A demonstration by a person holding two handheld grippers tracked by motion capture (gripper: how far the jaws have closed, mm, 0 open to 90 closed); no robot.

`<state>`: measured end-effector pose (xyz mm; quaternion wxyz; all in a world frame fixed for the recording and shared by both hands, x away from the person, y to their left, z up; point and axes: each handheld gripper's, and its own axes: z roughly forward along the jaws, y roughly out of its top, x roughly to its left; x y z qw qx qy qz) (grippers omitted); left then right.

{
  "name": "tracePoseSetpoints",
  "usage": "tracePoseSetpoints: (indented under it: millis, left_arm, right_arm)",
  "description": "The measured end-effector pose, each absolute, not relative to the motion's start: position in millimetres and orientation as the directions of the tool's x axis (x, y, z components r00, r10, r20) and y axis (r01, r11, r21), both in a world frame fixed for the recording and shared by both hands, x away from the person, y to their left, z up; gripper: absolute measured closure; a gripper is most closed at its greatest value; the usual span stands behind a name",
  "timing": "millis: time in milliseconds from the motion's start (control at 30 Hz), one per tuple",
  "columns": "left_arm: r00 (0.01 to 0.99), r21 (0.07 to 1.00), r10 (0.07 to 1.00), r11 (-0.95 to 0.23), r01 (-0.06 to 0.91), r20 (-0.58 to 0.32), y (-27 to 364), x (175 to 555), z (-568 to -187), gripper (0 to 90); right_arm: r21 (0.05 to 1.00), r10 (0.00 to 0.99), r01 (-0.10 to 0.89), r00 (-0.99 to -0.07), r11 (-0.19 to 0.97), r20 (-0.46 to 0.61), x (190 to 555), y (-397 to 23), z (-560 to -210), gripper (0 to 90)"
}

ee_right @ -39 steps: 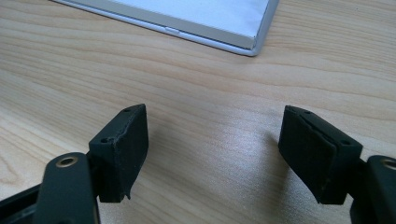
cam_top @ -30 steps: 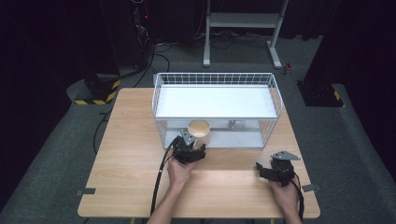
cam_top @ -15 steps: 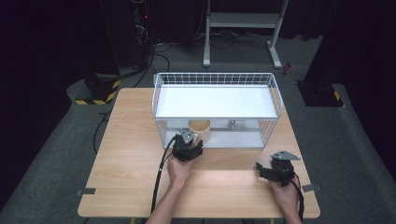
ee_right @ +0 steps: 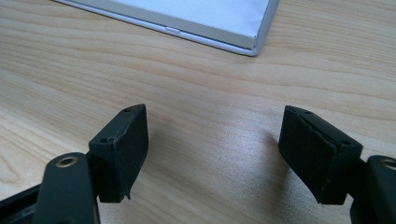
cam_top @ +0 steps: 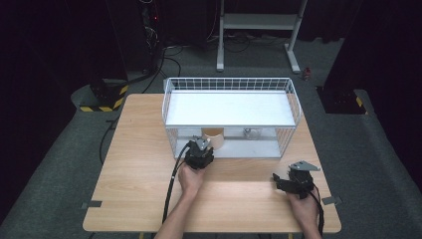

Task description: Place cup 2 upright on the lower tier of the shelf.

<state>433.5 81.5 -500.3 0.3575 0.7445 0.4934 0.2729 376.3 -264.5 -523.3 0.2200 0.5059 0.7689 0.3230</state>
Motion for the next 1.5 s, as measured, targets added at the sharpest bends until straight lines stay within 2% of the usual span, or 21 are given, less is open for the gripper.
tracePoseSetpoints:
  millis: [267,533,733,867,1067,1133,1233,1267,1300,1333,1367,1500]
  left_arm:
    - [0.352,0.799,0.936,-0.208,0.565,-0.005,84.5,440.2,-505.8,65.5]
    - [0.364,0.778,0.931,-0.245,0.578,0.023,83.3,450.2,-503.3,71.5]
    - [0.355,0.785,0.934,-0.195,0.587,-0.033,84.0,454.5,-505.2,74.1]
    - [0.36,0.766,0.933,-0.232,0.599,0.001,83.3,460.6,-505.9,77.1]
    - [0.357,0.763,0.934,-0.213,0.61,-0.024,81.6,463.8,-506.8,77.3]
    - [0.353,0.763,0.935,-0.213,0.61,-0.021,82.1,462.9,-507.2,73.3]
    - [0.368,0.772,0.929,-0.199,0.603,-0.047,84.5,460.2,-505.8,60.4]
    - [0.364,0.776,0.931,-0.212,0.594,-0.024,86.0,458.7,-504.2,56.8]
    - [0.369,0.775,0.928,-0.194,0.601,-0.054,85.2,457.6,-504.1,52.8]
    - [0.367,0.782,0.93,-0.211,0.586,-0.024,86.9,456.5,-502.3,49.1]
    - [0.37,0.78,0.927,-0.192,0.595,-0.054,86.1,454.3,-501.4,45.9]
    - [0.393,0.794,0.918,-0.203,0.573,-0.049,90.4,448.9,-496.0,36.8]
  right_arm:
    - [0.719,0.92,0.637,-0.391,0.279,-0.011,376.0,-264.5,-523.3,24.3]
    - [0.719,0.92,0.636,-0.392,0.281,-0.013,376.0,-264.6,-523.3,24.3]
    - [0.719,0.92,0.637,-0.391,0.279,-0.011,376.0,-264.5,-523.3,24.3]
    - [0.719,0.92,0.636,-0.392,0.28,-0.012,376.0,-264.5,-523.3,24.3]
    - [0.719,0.92,0.636,-0.391,0.28,-0.012,375.9,-264.5,-523.3,24.3]
    - [0.719,0.92,0.636,-0.391,0.28,-0.012,376.0,-264.5,-523.3,24.3]
    - [0.719,0.92,0.636,-0.391,0.28,-0.012,376.0,-264.5,-523.3,24.3]
    - [0.719,0.92,0.636,-0.391,0.28,-0.012,376.0,-264.5,-523.3,24.3]
    - [0.719,0.921,0.637,-0.39,0.278,-0.011,375.9,-264.4,-523.3,24.2]
    - [0.719,0.92,0.636,-0.392,0.28,-0.011,376.0,-264.5,-523.3,24.3]
    - [0.719,0.92,0.636,-0.391,0.28,-0.012,376.0,-264.5,-523.3,24.3]
    - [0.719,0.92,0.636,-0.392,0.28,-0.011,376.0,-264.5,-523.3,24.3]
